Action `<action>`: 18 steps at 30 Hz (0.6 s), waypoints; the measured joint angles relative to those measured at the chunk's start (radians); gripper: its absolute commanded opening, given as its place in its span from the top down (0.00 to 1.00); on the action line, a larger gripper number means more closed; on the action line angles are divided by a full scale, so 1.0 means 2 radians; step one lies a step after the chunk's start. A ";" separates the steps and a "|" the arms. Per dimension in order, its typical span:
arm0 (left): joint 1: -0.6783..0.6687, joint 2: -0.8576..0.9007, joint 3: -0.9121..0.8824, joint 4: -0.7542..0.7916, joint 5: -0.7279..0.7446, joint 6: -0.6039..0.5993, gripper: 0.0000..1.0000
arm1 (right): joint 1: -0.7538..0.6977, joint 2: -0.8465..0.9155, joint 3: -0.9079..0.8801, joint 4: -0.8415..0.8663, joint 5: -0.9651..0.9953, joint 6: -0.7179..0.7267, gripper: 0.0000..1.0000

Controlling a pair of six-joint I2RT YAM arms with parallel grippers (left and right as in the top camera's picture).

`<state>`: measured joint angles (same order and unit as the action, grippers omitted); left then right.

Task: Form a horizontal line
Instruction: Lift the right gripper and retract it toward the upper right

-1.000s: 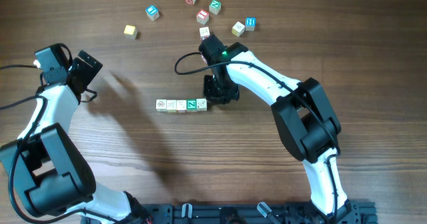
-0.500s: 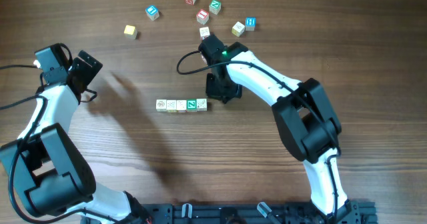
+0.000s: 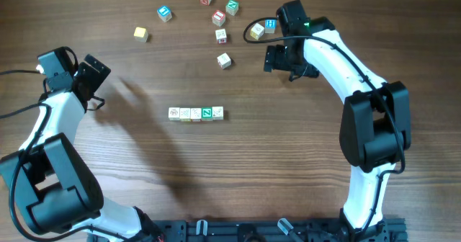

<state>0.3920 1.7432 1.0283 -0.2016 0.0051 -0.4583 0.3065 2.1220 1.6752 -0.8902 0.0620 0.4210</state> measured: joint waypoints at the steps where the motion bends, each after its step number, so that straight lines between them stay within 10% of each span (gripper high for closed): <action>1: 0.000 0.000 0.000 0.000 0.000 0.000 0.00 | 0.000 0.000 0.000 0.019 0.001 -0.002 0.00; 18: 0.000 0.000 0.000 0.000 0.000 0.000 0.00 | 0.000 0.000 0.000 0.136 0.005 -0.010 0.00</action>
<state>0.3920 1.7432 1.0283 -0.2016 0.0051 -0.4583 0.3065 2.1220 1.6752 -0.6186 0.0727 0.4015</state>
